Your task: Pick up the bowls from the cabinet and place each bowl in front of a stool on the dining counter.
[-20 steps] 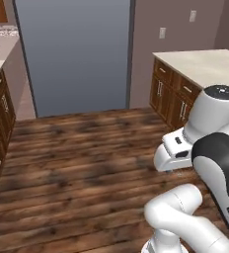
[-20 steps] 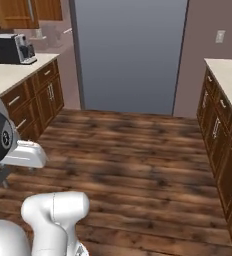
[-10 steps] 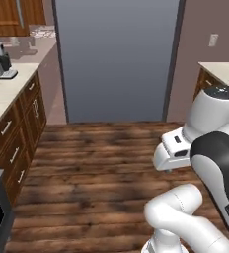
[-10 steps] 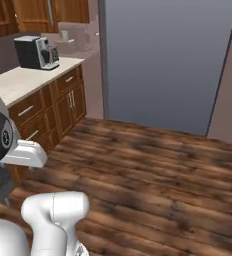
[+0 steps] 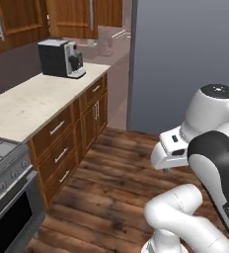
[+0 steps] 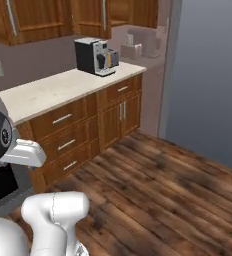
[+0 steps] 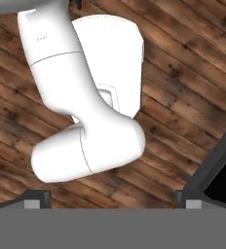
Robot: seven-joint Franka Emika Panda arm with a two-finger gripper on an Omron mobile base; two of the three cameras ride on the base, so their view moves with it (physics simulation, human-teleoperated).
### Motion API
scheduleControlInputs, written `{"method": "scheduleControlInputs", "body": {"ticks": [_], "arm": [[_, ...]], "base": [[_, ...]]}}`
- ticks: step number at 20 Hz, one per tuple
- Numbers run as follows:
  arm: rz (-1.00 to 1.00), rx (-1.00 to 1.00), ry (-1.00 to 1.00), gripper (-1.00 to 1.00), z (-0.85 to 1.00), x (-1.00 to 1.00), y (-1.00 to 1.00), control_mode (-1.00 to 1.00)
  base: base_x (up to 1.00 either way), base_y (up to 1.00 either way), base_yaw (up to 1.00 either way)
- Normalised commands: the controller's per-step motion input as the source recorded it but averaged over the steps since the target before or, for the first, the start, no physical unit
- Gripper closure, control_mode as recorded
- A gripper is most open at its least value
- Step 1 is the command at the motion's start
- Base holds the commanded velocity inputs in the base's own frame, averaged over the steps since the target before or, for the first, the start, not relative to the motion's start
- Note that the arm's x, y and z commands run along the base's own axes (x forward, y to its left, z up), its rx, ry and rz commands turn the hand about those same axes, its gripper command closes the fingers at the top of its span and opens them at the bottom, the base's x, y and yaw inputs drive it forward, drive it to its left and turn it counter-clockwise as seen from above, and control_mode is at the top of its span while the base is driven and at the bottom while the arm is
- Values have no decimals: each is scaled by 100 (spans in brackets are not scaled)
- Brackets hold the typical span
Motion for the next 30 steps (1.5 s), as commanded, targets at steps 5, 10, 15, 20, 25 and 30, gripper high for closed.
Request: {"method": "scheduleControlInputs", "body": {"ticks": [5,10,15,20,25,30], "arm": [[0,0,0,-100,0,0,0,100],[0,0,0,-100,0,0,0,100],[0,0,0,-100,0,0,0,100],[0,0,0,-100,0,0,0,100],[0,0,0,-100,0,0,0,100],[0,0,0,-100,0,0,0,100]], "base": [[89,-34,62],[50,-64,51],[9,-90,49],[5,-93,37],[1,-100,18],[1,-100,5]]}}
